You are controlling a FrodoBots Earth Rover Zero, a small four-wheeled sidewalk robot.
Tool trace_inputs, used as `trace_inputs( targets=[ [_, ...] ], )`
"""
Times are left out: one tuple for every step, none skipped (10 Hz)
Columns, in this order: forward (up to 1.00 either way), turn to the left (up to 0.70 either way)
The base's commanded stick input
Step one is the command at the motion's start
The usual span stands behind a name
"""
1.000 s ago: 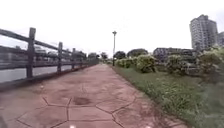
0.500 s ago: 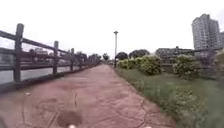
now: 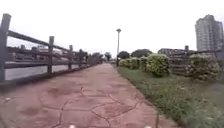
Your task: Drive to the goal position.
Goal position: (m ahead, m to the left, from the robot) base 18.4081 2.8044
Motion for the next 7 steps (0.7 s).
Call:
trace_inputs(
  targets=[
    [1.00,0.02],
    [1.00,0.02],
    [1.00,0.02],
    [1.00,0.02],
    [1.00,0.02],
    [1.00,0.02],
    [1.00,0.02]
  ],
)
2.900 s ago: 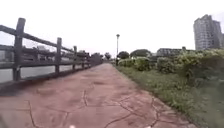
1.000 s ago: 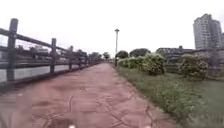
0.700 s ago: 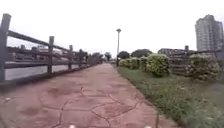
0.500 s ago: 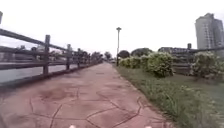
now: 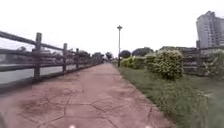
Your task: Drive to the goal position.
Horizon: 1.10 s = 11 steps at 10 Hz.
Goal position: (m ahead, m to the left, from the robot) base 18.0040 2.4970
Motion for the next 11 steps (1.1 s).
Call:
trace_inputs(
  targets=[
    [1.00,0.02],
    [1.00,0.02],
    [1.00,0.02],
    [1.00,0.02],
    [1.00,-0.37],
    [1.00,-0.12],
    [1.00,0.02],
    [1.00,0.02],
    [1.00,0.02],
    [1.00,0.02],
    [1.00,0.02]
  ],
)
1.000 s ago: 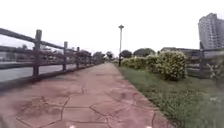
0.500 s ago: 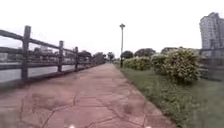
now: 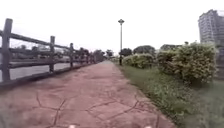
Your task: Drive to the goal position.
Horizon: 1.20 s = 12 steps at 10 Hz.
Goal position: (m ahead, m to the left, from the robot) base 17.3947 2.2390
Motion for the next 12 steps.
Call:
trace_inputs(
  targets=[
    [1.00,0.02],
    [1.00,0.02],
    [1.00,0.02],
    [1.00,0.02],
    [1.00,0.02],
    [1.00,0.02],
    [1.00,0.02],
    [1.00,0.02],
    [1.00,0.02],
    [1.00,0.02],
    [1.00,0.02],
    [1.00,0.02]
  ],
)
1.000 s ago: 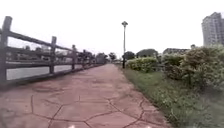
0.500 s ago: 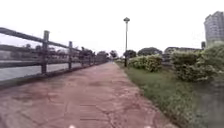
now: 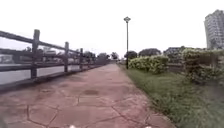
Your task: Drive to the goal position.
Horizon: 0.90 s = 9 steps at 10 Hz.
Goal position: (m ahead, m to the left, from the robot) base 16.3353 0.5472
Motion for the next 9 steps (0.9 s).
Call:
trace_inputs(
  targets=[
    [1.00,0.02],
    [1.00,0.02],
    [1.00,-0.17],
    [1.00,-0.33],
    [1.00,0.02],
    [1.00,0.02],
    [1.00,0.02],
    [1.00,-0.14],
    [1.00,-0.28]
  ],
)
